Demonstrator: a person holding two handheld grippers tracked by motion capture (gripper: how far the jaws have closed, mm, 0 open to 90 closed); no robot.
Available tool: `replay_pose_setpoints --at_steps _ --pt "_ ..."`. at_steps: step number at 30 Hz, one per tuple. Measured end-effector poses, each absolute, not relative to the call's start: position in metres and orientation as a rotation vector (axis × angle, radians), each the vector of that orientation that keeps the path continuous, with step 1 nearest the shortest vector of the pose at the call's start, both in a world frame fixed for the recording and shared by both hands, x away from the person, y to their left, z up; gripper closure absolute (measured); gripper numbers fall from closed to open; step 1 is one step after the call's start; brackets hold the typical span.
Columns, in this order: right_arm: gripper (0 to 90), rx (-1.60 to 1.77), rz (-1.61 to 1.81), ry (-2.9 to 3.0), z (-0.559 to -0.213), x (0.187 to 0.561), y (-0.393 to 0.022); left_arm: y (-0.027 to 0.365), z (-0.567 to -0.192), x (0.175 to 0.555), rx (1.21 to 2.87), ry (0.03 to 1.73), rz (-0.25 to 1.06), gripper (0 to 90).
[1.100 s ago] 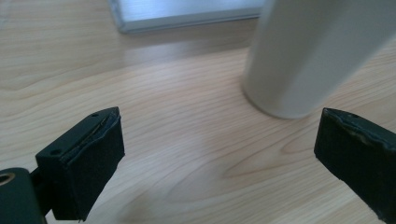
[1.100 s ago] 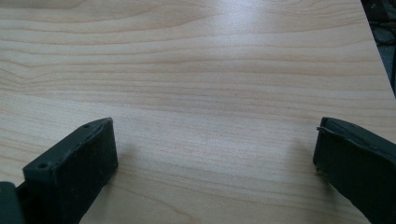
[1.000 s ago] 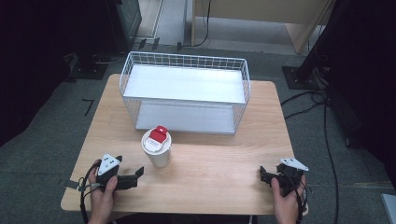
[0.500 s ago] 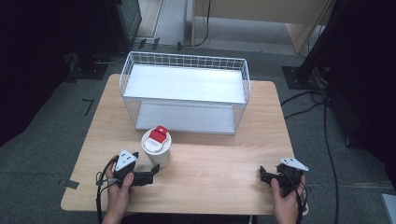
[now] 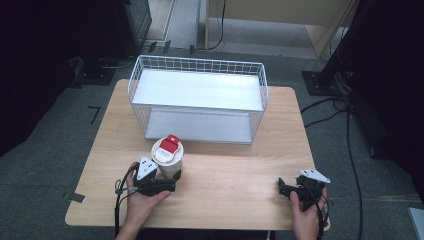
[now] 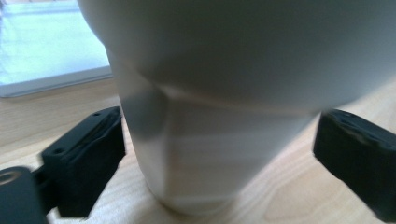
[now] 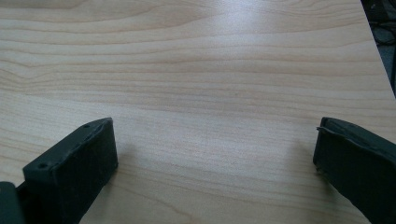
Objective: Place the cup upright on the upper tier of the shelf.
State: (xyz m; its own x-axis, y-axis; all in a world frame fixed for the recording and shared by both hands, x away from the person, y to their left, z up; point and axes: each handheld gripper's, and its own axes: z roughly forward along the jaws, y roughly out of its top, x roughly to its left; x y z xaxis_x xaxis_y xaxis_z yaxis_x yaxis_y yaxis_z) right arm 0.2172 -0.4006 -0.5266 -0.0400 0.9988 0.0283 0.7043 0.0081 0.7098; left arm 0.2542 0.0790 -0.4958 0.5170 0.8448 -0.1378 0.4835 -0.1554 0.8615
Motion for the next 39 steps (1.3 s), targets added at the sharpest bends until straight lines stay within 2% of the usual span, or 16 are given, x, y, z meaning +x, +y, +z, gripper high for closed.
replay_pose_setpoints --at_steps 10,26,33,39 --pt "0.0 1.746 0.777 1.795 -0.527 0.217 -0.401 0.076 -0.491 0.261 1.754 1.086 0.484 7.7" --pt "0.0 1.744 0.777 1.796 -0.527 0.217 -0.401 0.067 -0.485 0.264 1.75 1.013 0.582 11.6" --pt "0.0 1.745 0.777 1.796 -0.527 0.217 -0.401 0.068 -0.473 0.264 1.692 0.98 0.613 11.6" --pt "0.0 1.745 0.777 1.796 -0.527 0.217 -0.401 0.066 -0.448 0.264 1.631 0.926 0.665 11.5"
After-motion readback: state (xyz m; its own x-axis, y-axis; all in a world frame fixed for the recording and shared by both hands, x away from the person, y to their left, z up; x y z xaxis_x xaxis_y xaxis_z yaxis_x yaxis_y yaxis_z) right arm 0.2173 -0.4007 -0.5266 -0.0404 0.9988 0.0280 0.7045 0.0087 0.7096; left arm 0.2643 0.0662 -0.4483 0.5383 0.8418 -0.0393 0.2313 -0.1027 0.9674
